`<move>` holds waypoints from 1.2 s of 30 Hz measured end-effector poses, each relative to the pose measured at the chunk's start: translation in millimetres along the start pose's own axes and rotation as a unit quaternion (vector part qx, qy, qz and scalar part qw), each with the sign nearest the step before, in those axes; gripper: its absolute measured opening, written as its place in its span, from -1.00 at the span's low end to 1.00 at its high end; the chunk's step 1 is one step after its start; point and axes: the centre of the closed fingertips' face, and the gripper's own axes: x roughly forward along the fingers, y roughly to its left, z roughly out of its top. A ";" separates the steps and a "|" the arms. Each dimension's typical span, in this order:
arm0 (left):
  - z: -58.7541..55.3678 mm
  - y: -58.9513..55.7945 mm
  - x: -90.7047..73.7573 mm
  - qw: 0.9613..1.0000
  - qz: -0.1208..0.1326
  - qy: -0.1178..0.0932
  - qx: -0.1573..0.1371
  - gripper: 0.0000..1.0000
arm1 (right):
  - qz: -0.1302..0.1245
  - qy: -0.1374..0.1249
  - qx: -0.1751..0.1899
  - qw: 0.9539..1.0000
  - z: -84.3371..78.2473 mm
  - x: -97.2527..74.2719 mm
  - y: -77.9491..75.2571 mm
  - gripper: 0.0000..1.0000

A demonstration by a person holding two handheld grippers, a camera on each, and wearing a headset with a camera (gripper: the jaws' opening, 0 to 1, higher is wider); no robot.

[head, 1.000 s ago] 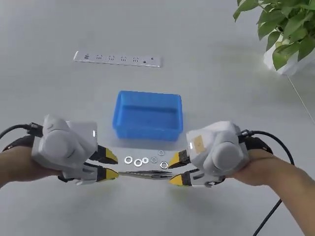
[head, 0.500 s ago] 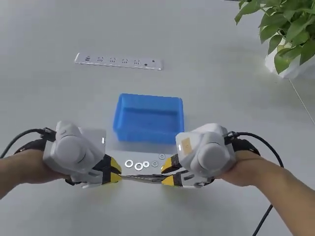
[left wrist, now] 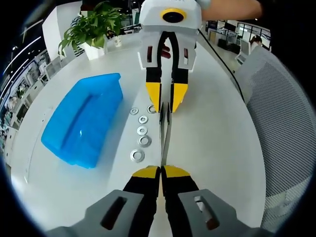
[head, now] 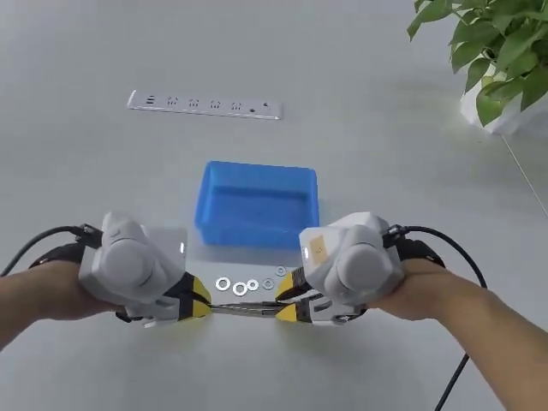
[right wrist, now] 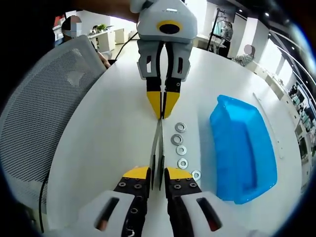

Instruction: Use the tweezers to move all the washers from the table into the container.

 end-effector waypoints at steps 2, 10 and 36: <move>-0.4 0.2 0.3 1.000 -0.001 -0.001 0.002 -0.88 | 0.001 -0.001 0.001 1.000 0.4 0.6 -0.1 -0.73; 0.0 -2.3 0.4 1.000 -0.010 -0.004 0.009 -0.89 | 0.003 -0.002 0.003 1.000 3.7 4.5 -1.3 -0.70; 13.4 -13.3 -19.7 1.000 -0.011 -0.022 -0.010 -0.90 | 0.012 -0.005 0.014 1.000 7.6 12.6 7.7 -0.75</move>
